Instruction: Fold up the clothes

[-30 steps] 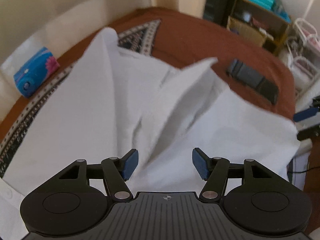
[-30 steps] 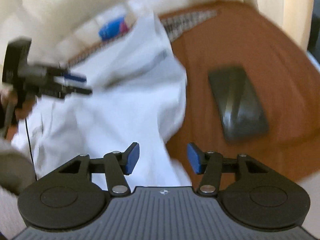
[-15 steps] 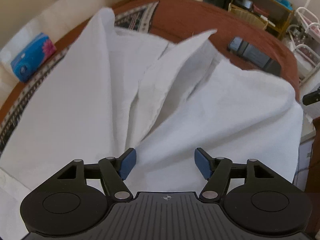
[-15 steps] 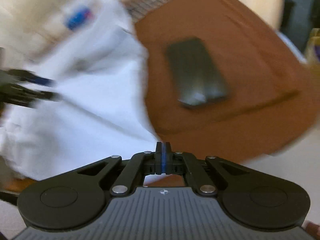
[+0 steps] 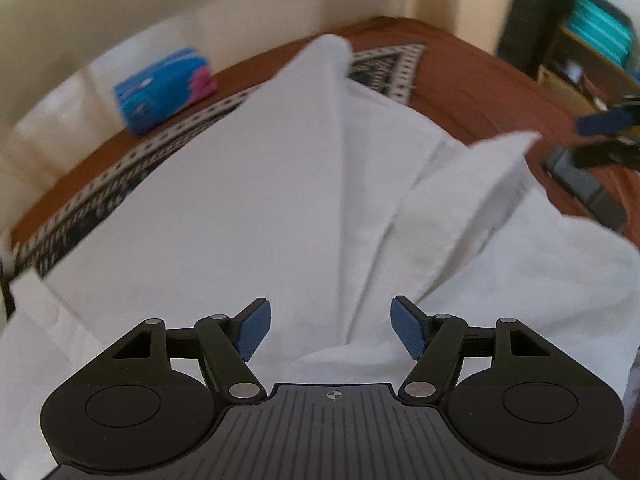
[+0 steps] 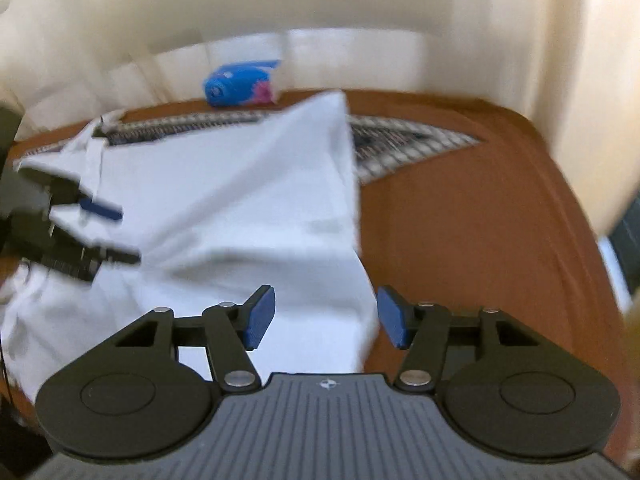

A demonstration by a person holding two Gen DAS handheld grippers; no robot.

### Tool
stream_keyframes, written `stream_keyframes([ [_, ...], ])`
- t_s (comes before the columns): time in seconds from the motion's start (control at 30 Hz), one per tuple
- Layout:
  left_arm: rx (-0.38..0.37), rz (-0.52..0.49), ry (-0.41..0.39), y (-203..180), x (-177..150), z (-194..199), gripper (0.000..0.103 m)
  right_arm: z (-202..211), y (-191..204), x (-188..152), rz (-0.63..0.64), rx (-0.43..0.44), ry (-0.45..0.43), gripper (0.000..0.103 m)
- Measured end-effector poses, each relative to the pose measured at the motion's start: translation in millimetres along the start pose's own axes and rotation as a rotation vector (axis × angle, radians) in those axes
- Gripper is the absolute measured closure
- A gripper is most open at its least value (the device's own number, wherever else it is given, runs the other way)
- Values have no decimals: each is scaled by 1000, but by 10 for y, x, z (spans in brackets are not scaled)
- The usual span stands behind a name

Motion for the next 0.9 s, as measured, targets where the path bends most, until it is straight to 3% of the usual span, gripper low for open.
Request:
stream_keyframes([
  [0.07, 24, 20, 3, 58, 0, -38, 24, -233, 56, 266, -30, 33, -15, 45],
  [0.17, 60, 49, 8, 139, 0, -102, 24, -644, -9, 574, -61, 12, -18, 45],
  [0.27, 74, 50, 28, 146, -23, -222, 24, -970, -137, 711, 5, -42, -3, 45],
  [0.33, 84, 49, 54, 151, -75, -330, 24, -1157, -181, 776, 31, -27, 21, 47],
  [0.43, 92, 68, 80, 200, -158, -442, 22, -1401, -197, 820, 54, 0, 53, 47],
  [0.53, 78, 113, 81, 267, -198, -473, 17, -1583, -188, 794, 52, 30, 115, 56],
  [0.73, 59, 129, 73, 290, -202, -488, 13, -1679, -139, 664, 64, 38, 174, 60],
  [0.77, 57, 133, 73, 292, -200, -491, 13, -1694, -131, 643, 66, 40, 183, 70],
  [0.8, 55, 137, 73, 294, -198, -495, 13, -1700, -122, 634, 68, 45, 191, 87],
  [0.83, 52, 141, 74, 298, -188, -501, 12, -1693, -110, 646, 70, 54, 191, 92],
  [0.9, 49, 145, 74, 305, -185, -494, 13, -1686, -98, 663, 90, 39, 188, 92],
])
Point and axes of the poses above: each gripper's, at about its wrist camera, not at the fingertips, and z roughly against the way its jaws point, y to its left, x to its top, the point moved 9 cm from there along -z, roughly the way its jaws point, and after that the axes turned 2 degrees about x, right-handed, at the moved point
